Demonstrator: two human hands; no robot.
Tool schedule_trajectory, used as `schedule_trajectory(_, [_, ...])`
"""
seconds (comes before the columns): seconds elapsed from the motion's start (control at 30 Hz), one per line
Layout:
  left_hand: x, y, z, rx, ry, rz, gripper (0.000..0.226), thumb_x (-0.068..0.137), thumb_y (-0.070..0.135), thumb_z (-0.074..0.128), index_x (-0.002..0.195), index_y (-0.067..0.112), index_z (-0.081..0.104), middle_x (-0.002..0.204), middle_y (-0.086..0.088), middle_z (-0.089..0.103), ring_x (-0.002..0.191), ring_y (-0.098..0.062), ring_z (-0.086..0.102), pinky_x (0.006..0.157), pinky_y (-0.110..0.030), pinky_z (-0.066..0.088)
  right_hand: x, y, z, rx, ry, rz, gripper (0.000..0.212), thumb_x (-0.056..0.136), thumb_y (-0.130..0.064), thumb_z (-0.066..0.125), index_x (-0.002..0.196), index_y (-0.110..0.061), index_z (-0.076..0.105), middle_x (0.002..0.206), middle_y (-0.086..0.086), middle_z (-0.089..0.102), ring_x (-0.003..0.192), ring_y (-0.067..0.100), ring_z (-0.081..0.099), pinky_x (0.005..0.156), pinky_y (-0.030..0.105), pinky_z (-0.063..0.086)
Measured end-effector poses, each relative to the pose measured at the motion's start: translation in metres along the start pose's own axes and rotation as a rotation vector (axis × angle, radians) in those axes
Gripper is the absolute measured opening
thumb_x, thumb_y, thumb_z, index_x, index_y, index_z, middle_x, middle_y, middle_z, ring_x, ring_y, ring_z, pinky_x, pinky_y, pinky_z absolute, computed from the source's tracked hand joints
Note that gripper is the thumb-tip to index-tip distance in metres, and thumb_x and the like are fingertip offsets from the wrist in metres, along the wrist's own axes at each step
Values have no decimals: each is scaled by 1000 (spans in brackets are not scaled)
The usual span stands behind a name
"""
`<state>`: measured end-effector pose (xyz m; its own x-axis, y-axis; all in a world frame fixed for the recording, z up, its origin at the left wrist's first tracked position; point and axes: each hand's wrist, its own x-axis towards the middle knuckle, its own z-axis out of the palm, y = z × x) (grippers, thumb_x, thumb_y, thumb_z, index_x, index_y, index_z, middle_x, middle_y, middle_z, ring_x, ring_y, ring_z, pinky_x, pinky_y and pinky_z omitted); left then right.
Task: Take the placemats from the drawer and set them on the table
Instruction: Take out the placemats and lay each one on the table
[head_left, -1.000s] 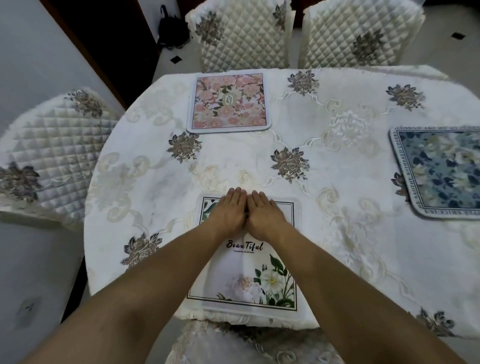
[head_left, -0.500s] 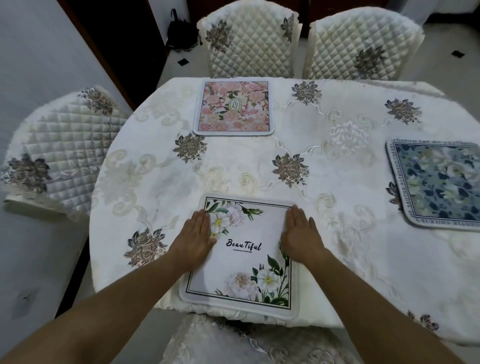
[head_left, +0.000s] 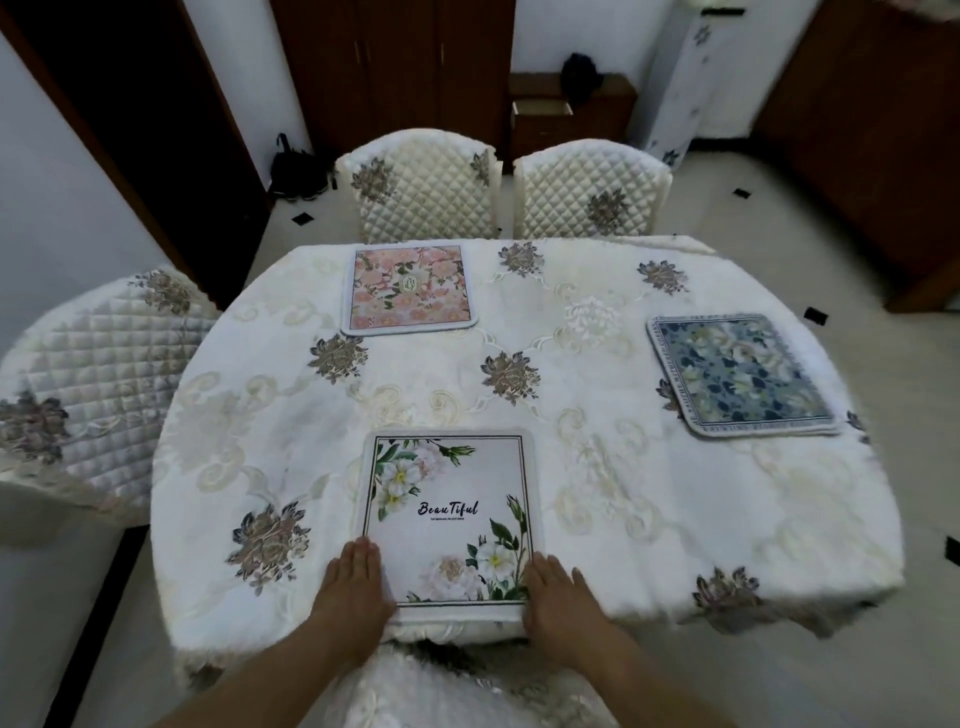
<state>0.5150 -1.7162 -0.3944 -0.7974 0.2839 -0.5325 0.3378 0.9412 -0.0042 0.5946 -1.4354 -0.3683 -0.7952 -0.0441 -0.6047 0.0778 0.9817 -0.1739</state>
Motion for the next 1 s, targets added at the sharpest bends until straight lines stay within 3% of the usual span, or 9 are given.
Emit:
schedule_trajectory(0.03, [1, 2, -7, 62, -35, 22, 98, 80, 59, 60, 141, -13, 33, 148, -37, 31, 137, -48, 32, 112, -56, 33, -2, 1, -10, -11, -9, 15, 58, 98, -28, 33, 149, -3, 24, 159, 14, 22, 148, 32, 16, 119, 50, 16])
schedule_trajectory(0.07, [-1, 9, -16, 99, -94, 30, 95, 64, 63, 73, 124, -10, 57, 129, -35, 54, 121, -48, 52, 96, -57, 49, -5, 4, -20, -18, 35, 26, 51, 97, -30, 36, 141, -4, 37, 149, 17, 39, 140, 33, 31, 114, 47, 26])
schedule_trajectory(0.1, [-2, 15, -22, 137, -44, 53, 82, 56, 62, 78, 107, -2, 68, 111, -26, 67, 105, -43, 62, 84, -53, 55, -11, 10, -29, -4, 77, 37, 43, 96, -31, 38, 130, -7, 47, 135, 16, 51, 127, 32, 45, 104, 43, 36])
schedule_trajectory(0.2, [-10, 46, -54, 77, 147, 102, 44, 82, 47, 58, 109, 12, 60, 109, -11, 64, 102, -30, 58, 87, -39, 46, -26, 37, -52, -9, 211, 25, 26, 93, -30, 41, 107, -12, 54, 108, 9, 59, 101, 27, 55, 79, 37, 39])
schedule_trajectory(0.37, [-15, 116, -99, 24, 300, 74, 39, 91, 42, 46, 119, 15, 52, 116, -6, 59, 111, -27, 51, 88, -39, 41, -45, 102, -83, -10, 325, 14, 14, 93, -33, 41, 88, -20, 38, 81, -2, 36, 91, 24, 51, 73, 34, 31])
schedule_trajectory(0.43, [-13, 148, -111, -11, 358, 61, 37, 90, 42, 49, 115, 15, 55, 109, -6, 62, 105, -28, 54, 84, -39, 42, -52, 133, -95, 3, 360, -5, 15, 93, -34, 41, 88, -21, 39, 79, -4, 35, 85, 22, 46, 72, 34, 33])
schedule_trajectory(0.53, [-14, 199, -125, -44, 432, 38, 31, 85, 40, 59, 102, 14, 58, 94, -6, 64, 92, -29, 57, 76, -38, 43, -64, 181, -112, 0, 411, -28, 18, 92, -34, 43, 93, -17, 49, 88, 0, 49, 91, 24, 53, 77, 36, 40])
schedule_trajectory(0.77, [-17, 315, -151, -69, 524, -36, 37, 88, 45, 52, 107, 14, 57, 98, -6, 64, 95, -29, 57, 80, -40, 42, -98, 296, -155, -56, 469, -65, 25, 94, -36, 44, 103, -14, 54, 106, 7, 58, 101, 28, 55, 82, 38, 41])
schedule_trajectory(1.0, [-19, 370, -169, -57, 531, -31, 36, 90, 47, 49, 107, 16, 56, 101, -5, 62, 101, -29, 55, 83, -39, 40, -112, 354, -170, -16, 510, -38, 20, 93, -36, 46, 97, -18, 54, 103, 3, 60, 97, 25, 55, 78, 36, 37])
